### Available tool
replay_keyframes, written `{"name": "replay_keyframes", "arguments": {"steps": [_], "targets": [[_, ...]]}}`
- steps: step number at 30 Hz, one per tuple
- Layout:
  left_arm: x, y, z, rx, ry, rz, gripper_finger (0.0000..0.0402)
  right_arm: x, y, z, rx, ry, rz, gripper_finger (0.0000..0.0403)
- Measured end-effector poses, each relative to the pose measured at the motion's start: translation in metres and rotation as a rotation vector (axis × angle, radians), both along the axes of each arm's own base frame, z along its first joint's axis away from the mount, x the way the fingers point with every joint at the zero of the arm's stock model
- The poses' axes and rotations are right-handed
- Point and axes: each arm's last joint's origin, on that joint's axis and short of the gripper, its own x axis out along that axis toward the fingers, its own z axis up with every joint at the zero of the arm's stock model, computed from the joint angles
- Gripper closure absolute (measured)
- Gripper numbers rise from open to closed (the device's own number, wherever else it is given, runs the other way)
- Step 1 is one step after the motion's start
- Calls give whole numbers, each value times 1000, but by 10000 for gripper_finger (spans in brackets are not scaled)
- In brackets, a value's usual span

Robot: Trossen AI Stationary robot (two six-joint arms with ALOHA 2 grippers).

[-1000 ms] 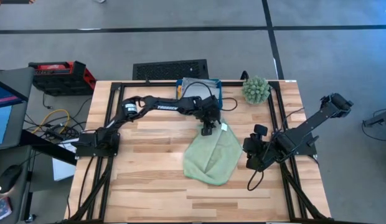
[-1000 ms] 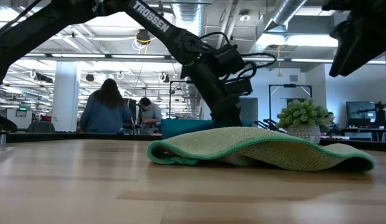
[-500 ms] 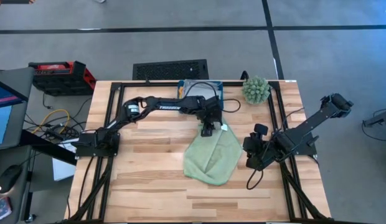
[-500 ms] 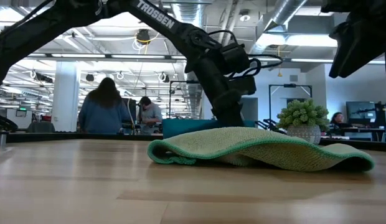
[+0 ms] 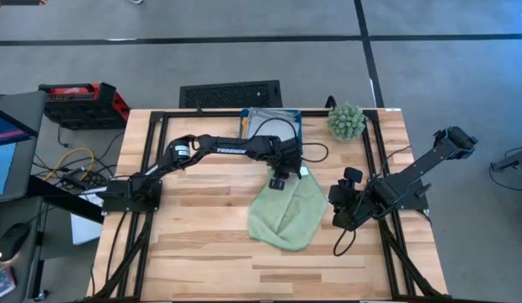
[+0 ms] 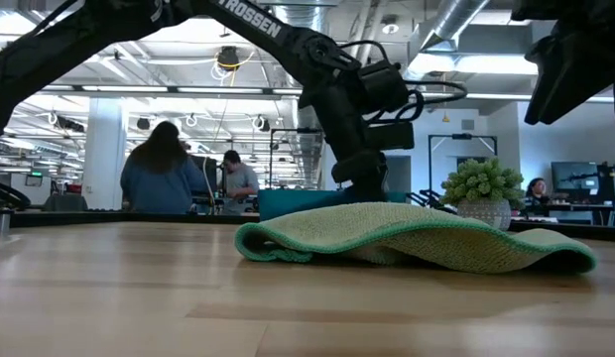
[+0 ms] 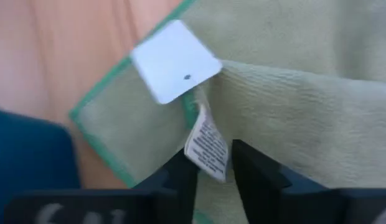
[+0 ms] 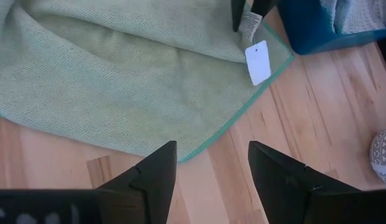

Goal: Fold microfiber towels
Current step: Fold the green microfiber cloth

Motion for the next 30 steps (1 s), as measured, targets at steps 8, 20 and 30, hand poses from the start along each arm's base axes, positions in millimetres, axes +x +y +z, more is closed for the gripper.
{"name": "replay_keyframes", "arguments": {"steps": [8,20,30], "targets": [[1,-9,9,63,41,26,394,0,0,0,-1,0,1,181],[-15,-37,75,-8,252,70,401,7,-4,1,-85,5,110,181],[-43,-87,100,-62,501,152,401,31,-15,7,-118,-58,255,181]]}}
